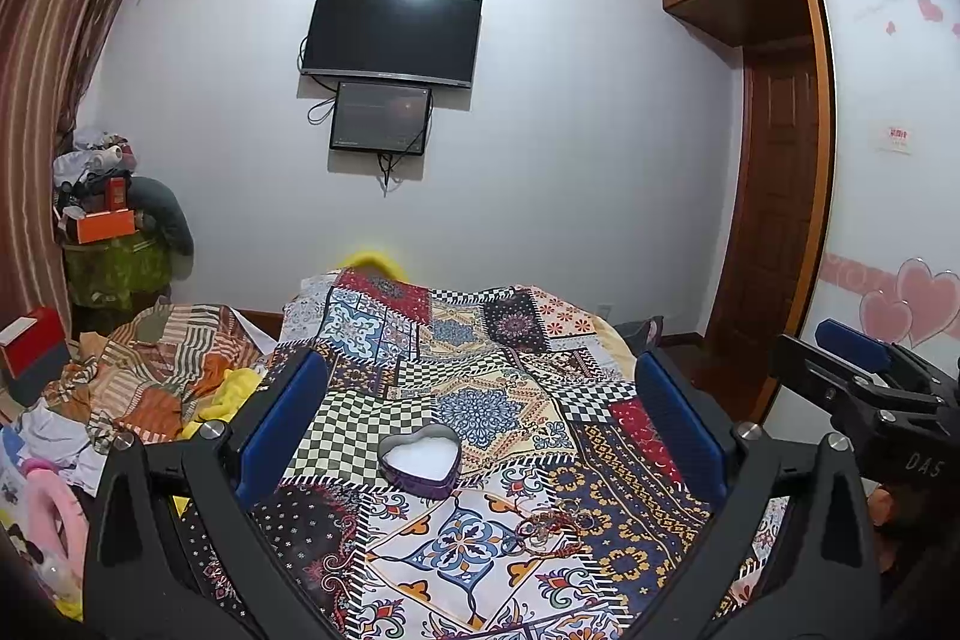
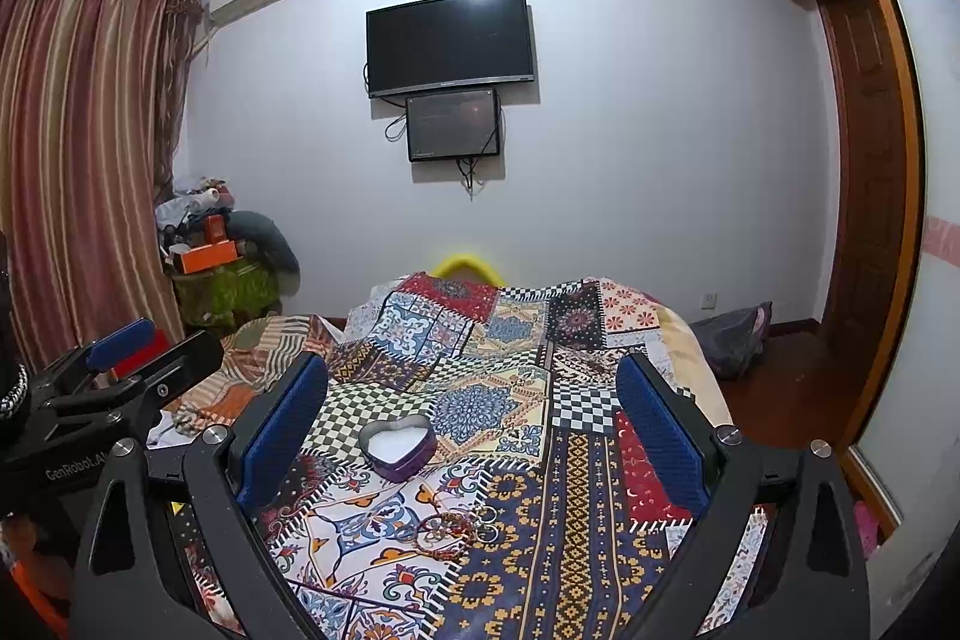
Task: Organize jewelry
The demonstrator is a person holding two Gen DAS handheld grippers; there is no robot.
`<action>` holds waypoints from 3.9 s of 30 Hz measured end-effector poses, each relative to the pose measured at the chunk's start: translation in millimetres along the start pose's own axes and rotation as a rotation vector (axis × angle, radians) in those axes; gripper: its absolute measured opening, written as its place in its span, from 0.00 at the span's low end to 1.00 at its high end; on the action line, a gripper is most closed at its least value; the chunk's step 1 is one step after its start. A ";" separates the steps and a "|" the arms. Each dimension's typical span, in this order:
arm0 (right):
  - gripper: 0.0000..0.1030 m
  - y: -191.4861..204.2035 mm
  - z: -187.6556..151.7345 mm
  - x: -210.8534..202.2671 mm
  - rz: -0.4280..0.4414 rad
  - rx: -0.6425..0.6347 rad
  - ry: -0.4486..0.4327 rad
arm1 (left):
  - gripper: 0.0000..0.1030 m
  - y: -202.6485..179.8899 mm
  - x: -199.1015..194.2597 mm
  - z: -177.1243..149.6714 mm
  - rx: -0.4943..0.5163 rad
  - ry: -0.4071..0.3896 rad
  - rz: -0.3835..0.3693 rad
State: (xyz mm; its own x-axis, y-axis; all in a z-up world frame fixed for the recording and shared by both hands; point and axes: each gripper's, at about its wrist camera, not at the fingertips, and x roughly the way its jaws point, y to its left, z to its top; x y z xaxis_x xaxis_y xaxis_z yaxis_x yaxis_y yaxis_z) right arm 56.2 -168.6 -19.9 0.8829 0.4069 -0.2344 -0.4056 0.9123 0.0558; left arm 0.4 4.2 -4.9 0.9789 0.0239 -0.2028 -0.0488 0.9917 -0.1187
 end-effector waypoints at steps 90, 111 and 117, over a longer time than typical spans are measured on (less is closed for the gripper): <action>0.19 -25.7 -121.7 154.9 0.114 -0.073 0.627 | 0.20 -6.0 174.8 -150.1 -0.032 0.631 -0.185; 0.19 -2.0 -55.0 138.5 0.131 -0.066 0.448 | 0.20 10.7 152.6 -84.6 -0.006 0.449 -0.119; 0.19 15.1 -39.9 143.4 0.140 -0.077 0.394 | 0.20 25.2 155.2 -67.8 -0.003 0.406 -0.082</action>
State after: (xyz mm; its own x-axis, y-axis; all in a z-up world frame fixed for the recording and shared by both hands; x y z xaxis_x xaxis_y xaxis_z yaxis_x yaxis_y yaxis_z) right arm 167.2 -98.2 -91.4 0.6662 0.4645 -0.5834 -0.5450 0.8373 0.0443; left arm 137.7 24.4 -105.3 0.8221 -0.1070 -0.5592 0.0248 0.9880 -0.1525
